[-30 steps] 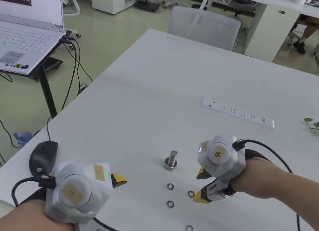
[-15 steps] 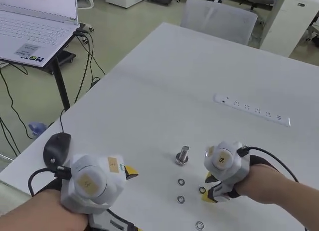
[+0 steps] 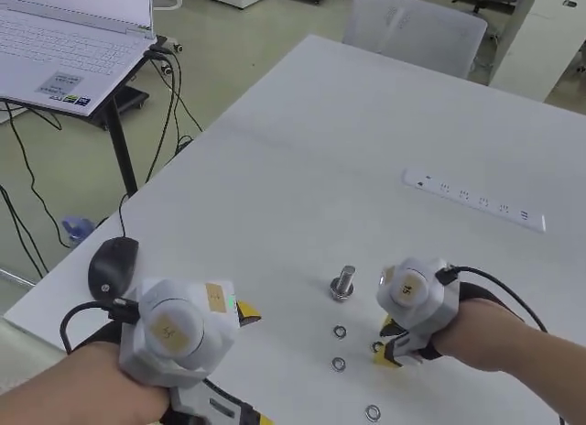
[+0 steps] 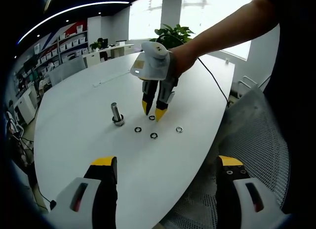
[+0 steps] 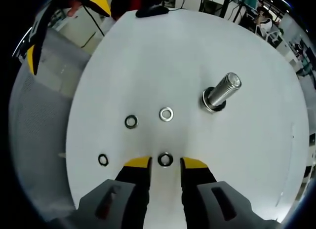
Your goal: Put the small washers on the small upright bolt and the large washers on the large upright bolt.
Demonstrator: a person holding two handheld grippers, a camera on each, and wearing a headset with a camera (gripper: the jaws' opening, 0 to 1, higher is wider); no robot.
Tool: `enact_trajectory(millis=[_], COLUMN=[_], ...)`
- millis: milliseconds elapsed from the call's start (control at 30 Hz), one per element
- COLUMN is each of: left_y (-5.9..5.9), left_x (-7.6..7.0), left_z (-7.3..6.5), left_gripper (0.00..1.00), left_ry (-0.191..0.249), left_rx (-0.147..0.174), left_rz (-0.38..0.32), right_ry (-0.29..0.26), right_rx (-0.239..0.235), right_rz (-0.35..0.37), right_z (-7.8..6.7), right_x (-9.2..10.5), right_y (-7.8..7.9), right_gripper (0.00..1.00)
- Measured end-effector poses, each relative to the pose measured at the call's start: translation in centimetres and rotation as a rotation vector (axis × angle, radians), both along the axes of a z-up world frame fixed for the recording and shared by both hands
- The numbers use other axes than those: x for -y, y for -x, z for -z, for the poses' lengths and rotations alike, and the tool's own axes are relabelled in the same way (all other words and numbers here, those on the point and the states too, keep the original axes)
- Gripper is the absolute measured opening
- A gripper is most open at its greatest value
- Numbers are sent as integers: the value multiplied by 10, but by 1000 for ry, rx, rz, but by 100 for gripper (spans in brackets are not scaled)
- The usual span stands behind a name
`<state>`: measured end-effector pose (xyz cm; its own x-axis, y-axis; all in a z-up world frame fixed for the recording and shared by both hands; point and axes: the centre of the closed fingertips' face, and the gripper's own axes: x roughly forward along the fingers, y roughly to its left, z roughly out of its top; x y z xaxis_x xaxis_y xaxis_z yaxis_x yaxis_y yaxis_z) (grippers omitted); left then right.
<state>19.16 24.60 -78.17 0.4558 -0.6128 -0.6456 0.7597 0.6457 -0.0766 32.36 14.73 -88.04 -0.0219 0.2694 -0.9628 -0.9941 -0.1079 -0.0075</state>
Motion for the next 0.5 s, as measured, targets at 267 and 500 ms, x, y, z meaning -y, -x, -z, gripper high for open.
enact_trajectory(millis=[267,500], left_y=[1,4], left_x=[-1,-1], left_z=[-1,-1], left_gripper=[81,79], left_ry=[1,0], left_rx=[-1,-4], left_rz=[2,5], right_ry=[31,47], right_rx=[6,6], right_rz=[25,24], right_z=[1,0], right_x=[3,3], right_y=[-2,-1], right_gripper=[15,15])
